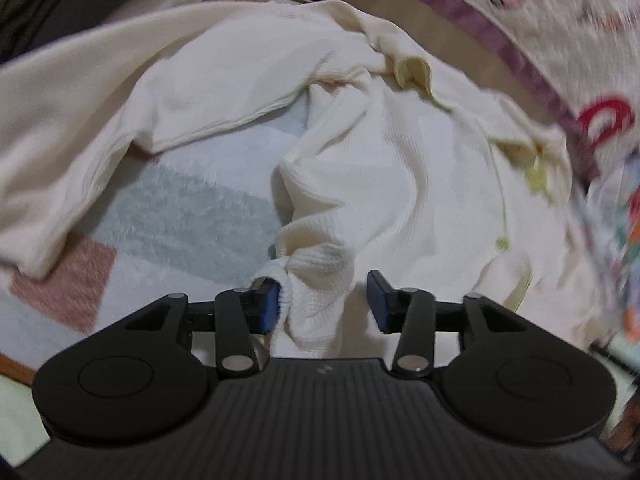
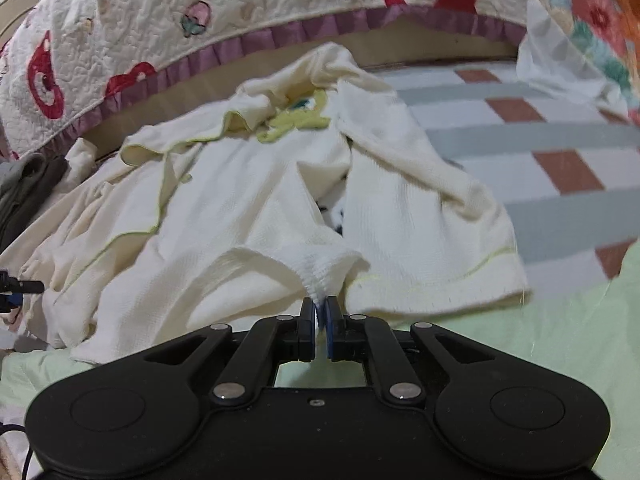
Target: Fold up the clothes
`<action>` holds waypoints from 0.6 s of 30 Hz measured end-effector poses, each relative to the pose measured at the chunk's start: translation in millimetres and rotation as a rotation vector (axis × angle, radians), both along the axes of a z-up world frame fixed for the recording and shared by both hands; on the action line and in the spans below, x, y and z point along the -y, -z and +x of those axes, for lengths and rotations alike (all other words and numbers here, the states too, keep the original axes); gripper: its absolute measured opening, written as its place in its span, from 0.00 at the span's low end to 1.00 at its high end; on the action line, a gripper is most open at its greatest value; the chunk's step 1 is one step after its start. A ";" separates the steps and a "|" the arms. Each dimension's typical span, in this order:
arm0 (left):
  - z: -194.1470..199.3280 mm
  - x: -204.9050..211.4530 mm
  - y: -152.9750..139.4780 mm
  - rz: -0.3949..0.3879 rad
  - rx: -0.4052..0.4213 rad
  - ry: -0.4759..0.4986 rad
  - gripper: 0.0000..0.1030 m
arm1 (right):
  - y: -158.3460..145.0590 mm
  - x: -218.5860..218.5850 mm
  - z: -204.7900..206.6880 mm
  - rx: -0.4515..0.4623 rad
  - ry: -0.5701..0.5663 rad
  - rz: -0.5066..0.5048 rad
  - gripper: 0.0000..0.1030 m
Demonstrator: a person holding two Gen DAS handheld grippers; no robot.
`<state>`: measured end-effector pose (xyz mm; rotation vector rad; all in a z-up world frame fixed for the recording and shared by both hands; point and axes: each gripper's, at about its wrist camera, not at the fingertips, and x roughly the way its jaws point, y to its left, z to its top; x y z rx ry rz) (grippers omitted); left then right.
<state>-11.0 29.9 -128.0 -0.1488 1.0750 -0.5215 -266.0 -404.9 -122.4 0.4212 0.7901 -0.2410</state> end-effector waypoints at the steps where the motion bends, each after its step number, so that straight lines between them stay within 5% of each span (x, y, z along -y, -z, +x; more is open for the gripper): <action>1: -2.4 4.3 -2.5 0.011 0.024 0.031 0.07 | 2.1 -0.2 0.9 0.000 -0.004 -0.001 0.09; 6: -12.9 18.6 -13.9 0.076 0.132 0.109 0.07 | 11.6 1.6 5.9 -0.017 -0.003 0.024 0.16; 11: -7.0 11.5 -9.8 0.036 0.071 0.077 0.10 | 13.4 1.8 11.2 -0.028 -0.007 0.039 0.28; 15: -4.0 13.6 -2.2 0.050 0.043 0.075 0.31 | 16.8 -0.5 16.2 -0.027 0.003 0.034 0.33; 18: -2.0 14.1 6.4 0.043 0.012 0.070 0.31 | 20.2 -6.3 21.1 -0.014 -0.013 -0.001 0.36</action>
